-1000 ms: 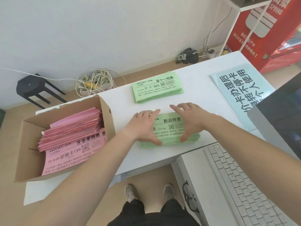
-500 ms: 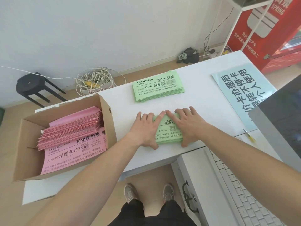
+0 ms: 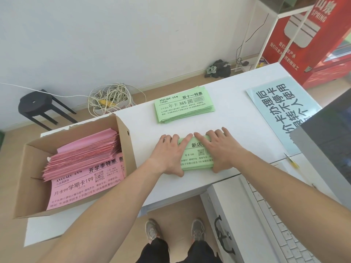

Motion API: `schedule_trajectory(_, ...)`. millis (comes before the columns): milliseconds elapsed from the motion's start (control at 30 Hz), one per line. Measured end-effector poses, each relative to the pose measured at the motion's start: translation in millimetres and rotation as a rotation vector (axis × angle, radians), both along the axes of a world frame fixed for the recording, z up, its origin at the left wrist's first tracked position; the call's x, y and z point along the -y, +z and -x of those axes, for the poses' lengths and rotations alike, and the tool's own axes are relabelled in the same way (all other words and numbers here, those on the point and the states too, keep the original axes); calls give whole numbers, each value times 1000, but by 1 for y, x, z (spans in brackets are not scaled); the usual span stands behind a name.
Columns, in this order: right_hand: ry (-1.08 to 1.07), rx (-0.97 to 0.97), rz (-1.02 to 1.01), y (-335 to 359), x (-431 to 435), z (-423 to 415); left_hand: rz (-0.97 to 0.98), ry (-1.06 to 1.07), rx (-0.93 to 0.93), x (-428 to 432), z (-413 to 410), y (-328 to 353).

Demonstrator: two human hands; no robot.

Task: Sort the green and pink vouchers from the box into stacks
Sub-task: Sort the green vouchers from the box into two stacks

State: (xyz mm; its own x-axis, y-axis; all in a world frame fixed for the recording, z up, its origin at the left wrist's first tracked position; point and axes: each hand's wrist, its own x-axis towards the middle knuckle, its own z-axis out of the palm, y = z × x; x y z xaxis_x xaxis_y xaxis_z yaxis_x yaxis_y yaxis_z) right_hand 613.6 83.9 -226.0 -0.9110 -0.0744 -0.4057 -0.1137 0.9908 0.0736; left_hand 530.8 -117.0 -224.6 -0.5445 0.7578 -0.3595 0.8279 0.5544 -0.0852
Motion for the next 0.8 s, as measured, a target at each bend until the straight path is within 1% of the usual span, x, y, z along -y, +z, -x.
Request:
schedule_trajectory(133,-54,9,17,0,0,-5,-12,23,5,0,0,0)
schedule_trajectory(333,-334,47,112,28,-27,-38,-56,103,52,-4,-14,11)
schedule_trajectory(400,-440,86,177,31,-33,-53,-131,248,132,0,-15,18)
schedule_trajectory(467,-534,148,273,30,-36,-63,-353,525,257,7,-17,22)
schedule_trajectory(533,-628,171,424,30,-39,-67,-603,836,374,18,-21,19)
schedule_trajectory(567,-679,161,513,31,-38,-68,-674,959,435,22,-25,16)
schedule_trajectory(600,-718,142,585,32,-35,-67,-701,1038,488,24,-30,12)
schedule_trajectory(633,-745,125,635,31,-31,-66,-706,1077,526,26,-36,8)
schedule_trajectory(700,-778,114,690,28,-16,-61,-710,1083,552,23,-47,0)
schedule_trajectory(800,-792,110,701,22,5,-56,-742,1062,546,13,-57,-3)
